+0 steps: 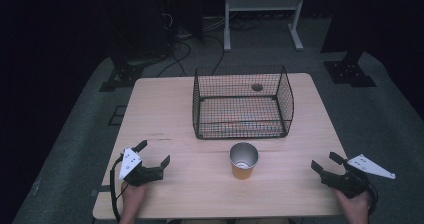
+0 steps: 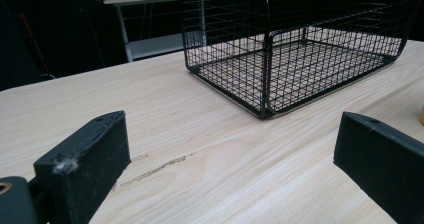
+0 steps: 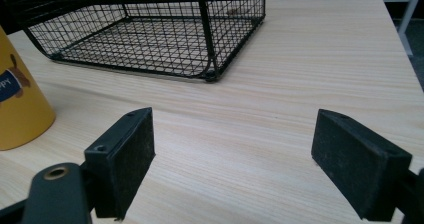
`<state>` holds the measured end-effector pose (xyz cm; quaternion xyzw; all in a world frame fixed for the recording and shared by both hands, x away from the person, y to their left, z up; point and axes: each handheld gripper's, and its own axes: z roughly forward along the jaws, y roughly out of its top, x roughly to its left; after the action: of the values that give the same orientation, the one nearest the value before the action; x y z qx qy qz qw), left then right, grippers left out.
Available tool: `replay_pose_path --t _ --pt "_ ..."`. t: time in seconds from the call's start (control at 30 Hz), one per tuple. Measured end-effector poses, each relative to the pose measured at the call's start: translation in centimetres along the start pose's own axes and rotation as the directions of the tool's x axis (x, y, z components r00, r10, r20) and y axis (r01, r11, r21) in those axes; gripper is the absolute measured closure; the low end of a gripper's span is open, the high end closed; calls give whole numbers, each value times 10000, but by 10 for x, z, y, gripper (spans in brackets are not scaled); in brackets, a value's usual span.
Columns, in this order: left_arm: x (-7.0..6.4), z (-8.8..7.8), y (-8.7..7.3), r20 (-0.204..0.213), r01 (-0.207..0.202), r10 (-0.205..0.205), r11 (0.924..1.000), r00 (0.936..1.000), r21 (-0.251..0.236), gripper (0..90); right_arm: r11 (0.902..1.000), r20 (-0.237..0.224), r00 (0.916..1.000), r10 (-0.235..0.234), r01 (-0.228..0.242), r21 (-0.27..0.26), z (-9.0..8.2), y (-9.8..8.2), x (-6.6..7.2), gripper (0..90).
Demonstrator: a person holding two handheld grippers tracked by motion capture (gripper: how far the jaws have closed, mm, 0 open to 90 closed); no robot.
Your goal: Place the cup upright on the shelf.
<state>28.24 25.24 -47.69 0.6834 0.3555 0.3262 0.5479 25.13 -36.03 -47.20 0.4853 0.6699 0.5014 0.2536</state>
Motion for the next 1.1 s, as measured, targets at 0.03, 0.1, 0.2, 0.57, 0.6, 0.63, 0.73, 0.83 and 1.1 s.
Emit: replay_pose_path --t 0.03,0.1,0.2,0.57,0.6,0.63,0.73,0.83,1.1 --pt "0 0 0 -2 0 0 10000 10000 1 8 10000 -12 10000 -10 10 -3 0 0 1 166" --pt "0 0 0 -4 0 0 10000 10000 7 8 9999 -43 9999 -102 101 -28 0 1 3 166" --pt "0 0 0 9 -38 38 10000 10000 27 8 9998 -61 9998 -206 206 17 1 3 6 160" --pt "-1 0 0 29 -67 67 10000 10000 10 8 9986 -333 9980 -530 531 27 2 7 20 144" --pt "-1 0 0 32 -78 78 10000 10000 6 8 9983 -357 9976 -587 588 13 2 8 21 144" --pt "-1 0 0 37 -86 86 10000 10000 4 8 9982 -383 9975 -595 596 3 2 9 22 140" --pt "-1 0 0 42 -82 82 10000 10000 7 8 9972 -514 9959 -750 750 -19 4 12 27 139" --pt "-1 -1 0 30 -85 85 10000 10000 1 8 9965 -617 9946 -838 839 -7 5 15 32 138" --pt "-1 -1 0 0 -58 58 10000 10000 6 8 9941 -963 9894 -1085 1089 -7 9 21 43 133"
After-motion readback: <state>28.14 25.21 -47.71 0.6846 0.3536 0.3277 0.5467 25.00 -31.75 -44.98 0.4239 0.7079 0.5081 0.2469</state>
